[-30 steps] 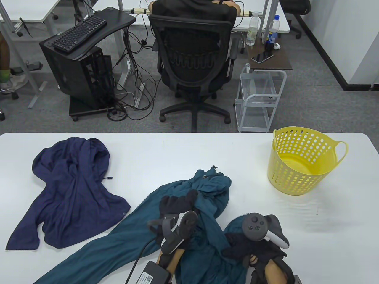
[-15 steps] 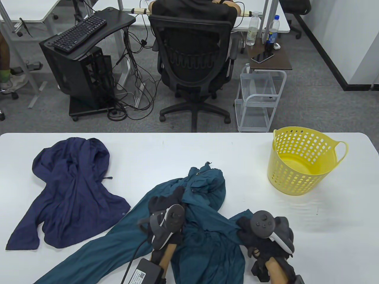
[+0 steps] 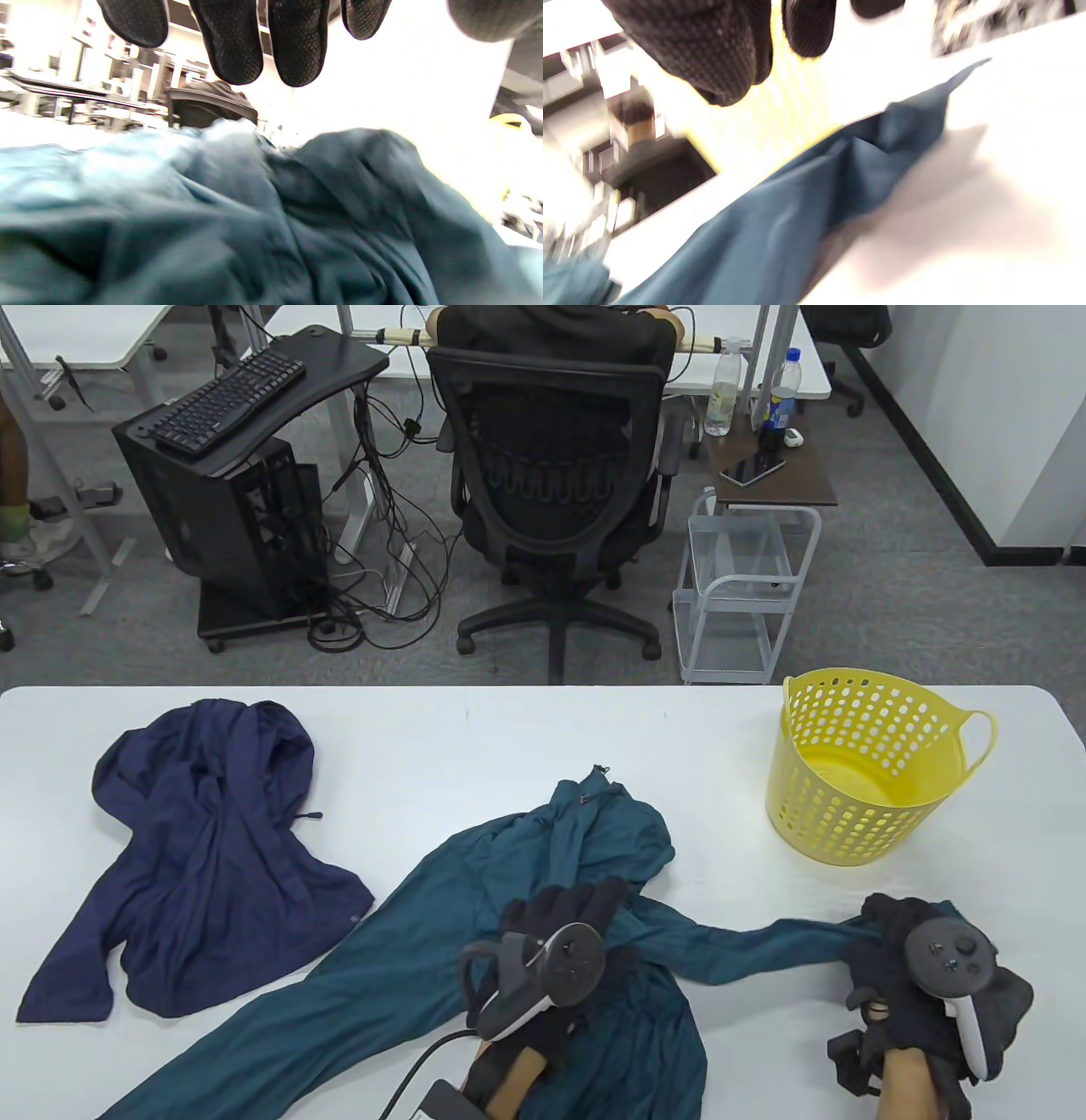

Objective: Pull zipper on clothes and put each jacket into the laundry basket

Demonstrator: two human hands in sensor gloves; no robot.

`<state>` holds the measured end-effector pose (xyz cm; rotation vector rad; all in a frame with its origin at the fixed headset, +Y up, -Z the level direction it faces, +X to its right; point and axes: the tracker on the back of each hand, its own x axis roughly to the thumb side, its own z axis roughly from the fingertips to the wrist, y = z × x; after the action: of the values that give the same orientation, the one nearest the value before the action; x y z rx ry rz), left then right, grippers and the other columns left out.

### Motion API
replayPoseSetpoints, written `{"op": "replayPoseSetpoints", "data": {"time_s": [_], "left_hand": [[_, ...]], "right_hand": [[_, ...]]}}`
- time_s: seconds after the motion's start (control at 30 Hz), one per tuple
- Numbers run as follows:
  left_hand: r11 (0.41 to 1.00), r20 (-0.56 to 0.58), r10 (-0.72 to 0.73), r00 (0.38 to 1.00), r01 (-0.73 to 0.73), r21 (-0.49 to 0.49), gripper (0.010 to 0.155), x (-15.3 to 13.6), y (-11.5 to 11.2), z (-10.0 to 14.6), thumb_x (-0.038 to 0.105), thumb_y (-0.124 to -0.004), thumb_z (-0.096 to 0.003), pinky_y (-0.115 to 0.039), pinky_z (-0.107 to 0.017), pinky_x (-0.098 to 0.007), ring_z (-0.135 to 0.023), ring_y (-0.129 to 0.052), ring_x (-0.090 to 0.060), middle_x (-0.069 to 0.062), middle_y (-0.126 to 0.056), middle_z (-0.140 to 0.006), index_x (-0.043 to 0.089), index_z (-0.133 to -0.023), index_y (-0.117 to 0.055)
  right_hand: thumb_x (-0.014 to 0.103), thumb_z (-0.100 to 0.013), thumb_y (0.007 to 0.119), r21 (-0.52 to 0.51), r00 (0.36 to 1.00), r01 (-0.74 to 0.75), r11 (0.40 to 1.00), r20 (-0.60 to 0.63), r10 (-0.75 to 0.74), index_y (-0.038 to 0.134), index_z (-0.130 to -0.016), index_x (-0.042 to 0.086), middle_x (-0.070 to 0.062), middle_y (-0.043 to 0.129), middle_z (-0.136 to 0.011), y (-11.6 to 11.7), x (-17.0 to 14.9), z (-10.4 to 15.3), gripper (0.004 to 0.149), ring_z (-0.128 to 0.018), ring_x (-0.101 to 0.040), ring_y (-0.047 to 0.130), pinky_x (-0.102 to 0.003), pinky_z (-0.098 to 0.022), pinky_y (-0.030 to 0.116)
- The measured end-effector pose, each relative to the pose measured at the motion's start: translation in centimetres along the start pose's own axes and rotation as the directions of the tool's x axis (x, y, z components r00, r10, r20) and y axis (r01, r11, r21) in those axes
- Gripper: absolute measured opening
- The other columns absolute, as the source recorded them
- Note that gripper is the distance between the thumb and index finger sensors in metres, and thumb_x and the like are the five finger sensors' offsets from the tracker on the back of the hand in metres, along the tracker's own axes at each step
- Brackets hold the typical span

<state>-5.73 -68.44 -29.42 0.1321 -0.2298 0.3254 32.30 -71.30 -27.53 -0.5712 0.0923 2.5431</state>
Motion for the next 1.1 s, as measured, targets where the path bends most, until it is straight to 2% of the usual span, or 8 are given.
{"op": "replayPoseSetpoints", "data": {"time_s": [0.1,0.2,0.33,0.53,0.63,0.73,0.9,1.1], "left_hand": [[0.997,-0.168,0.066,0.984,-0.071,-0.024,0.072,-3.5,1.9,0.6,0.066,-0.068,-0.0389,-0.058,-0.067,-0.068,-0.094,-0.080,-0.033,0.006,-0.078,-0.107,0.042,-0.106,-0.054],[0.984,-0.331,-0.049,0.942,-0.011,-0.178,0.068,-6.6,1.8,1.2,0.063,-0.068,-0.0423,-0.058,-0.067,-0.068,-0.093,-0.081,-0.036,0.003,-0.078,-0.108,0.040,-0.105,-0.059],[0.928,-0.334,-0.184,0.925,0.052,-0.369,0.057,-8.6,-0.8,1.5,0.059,-0.069,-0.0438,-0.056,-0.068,-0.068,-0.095,-0.079,-0.036,0.005,-0.080,-0.108,0.045,-0.098,-0.072],[0.875,-0.233,-0.225,0.946,0.091,-0.475,0.057,-7.6,-4.4,1.4,0.065,-0.066,-0.0416,-0.043,-0.073,-0.067,-0.109,-0.051,-0.036,0.010,-0.058,-0.120,0.058,-0.099,-0.064],[0.840,-0.216,-0.281,0.935,0.131,-0.527,0.059,-7.4,-5.9,1.3,0.066,-0.063,-0.0410,-0.035,-0.075,-0.067,-0.112,-0.034,-0.035,0.010,-0.046,-0.123,0.060,-0.099,-0.060],[0.794,-0.216,-0.338,0.916,0.155,-0.588,0.059,-8.0,-6.8,1.1,0.066,-0.058,-0.0417,-0.031,-0.075,-0.066,-0.112,-0.024,-0.034,0.012,-0.036,-0.124,0.062,-0.101,-0.051],[0.797,-0.290,-0.405,0.867,0.179,-0.577,0.059,-9.8,-6.2,0.8,0.065,-0.056,-0.0432,-0.030,-0.075,-0.065,-0.111,-0.018,-0.034,0.010,-0.031,-0.124,0.061,-0.102,-0.050],[0.797,-0.385,-0.478,0.789,0.205,-0.569,0.062,-12.1,-5.8,0.4,0.067,-0.059,-0.0431,-0.034,-0.075,-0.063,-0.111,-0.021,-0.034,0.009,-0.030,-0.124,0.059,-0.103,-0.046]], "right_hand": [[0.038,-0.049,0.087,0.005,0.988,-0.110,0.994,0.111,0.109,0.065,-0.106,0.024,-0.008,0.035,-0.120,1.4,3.0,0.6,0.062,-0.104,-0.049,0.018,-0.074,-0.070,0.023],[0.042,-0.051,0.082,0.007,0.956,-0.139,0.990,0.262,0.133,0.065,-0.106,0.025,-0.007,0.038,-0.121,3.0,6.5,1.8,0.061,-0.105,-0.049,0.020,-0.074,-0.070,0.023],[0.047,-0.051,0.077,0.011,0.866,-0.163,0.987,0.481,0.138,0.066,-0.105,0.027,-0.005,0.045,-0.120,6.4,11.4,4.0,0.059,-0.106,-0.046,0.031,-0.072,-0.071,0.032],[0.043,-0.052,0.074,0.134,0.735,-0.316,0.939,0.661,0.153,0.060,-0.106,0.034,0.009,0.045,-0.121,12.2,14.7,5.4,0.057,-0.109,-0.039,0.042,-0.069,-0.074,0.037],[0.044,-0.052,0.074,0.179,0.735,-0.421,0.889,0.642,0.219,0.063,-0.105,0.035,0.011,0.050,-0.120,13.4,14.2,4.7,0.055,-0.108,-0.038,0.051,-0.068,-0.074,0.041],[0.045,-0.052,0.072,0.234,0.798,-0.450,0.862,0.538,0.270,0.065,-0.104,0.038,0.009,0.054,-0.120,13.4,12.7,3.2,0.053,-0.107,-0.040,0.055,-0.068,-0.073,0.042],[0.047,-0.052,0.073,0.249,0.900,-0.344,0.905,0.361,0.242,0.068,-0.103,0.037,0.007,0.061,-0.117,11.7,9.6,0.4,0.052,-0.107,-0.038,0.056,-0.068,-0.073,0.042],[0.048,-0.052,0.073,0.232,0.956,-0.278,0.932,0.163,0.244,0.068,-0.104,0.036,0.012,0.053,-0.120,10.2,6.4,-1.9,0.053,-0.110,-0.042,0.039,-0.067,-0.074,0.035]]}}
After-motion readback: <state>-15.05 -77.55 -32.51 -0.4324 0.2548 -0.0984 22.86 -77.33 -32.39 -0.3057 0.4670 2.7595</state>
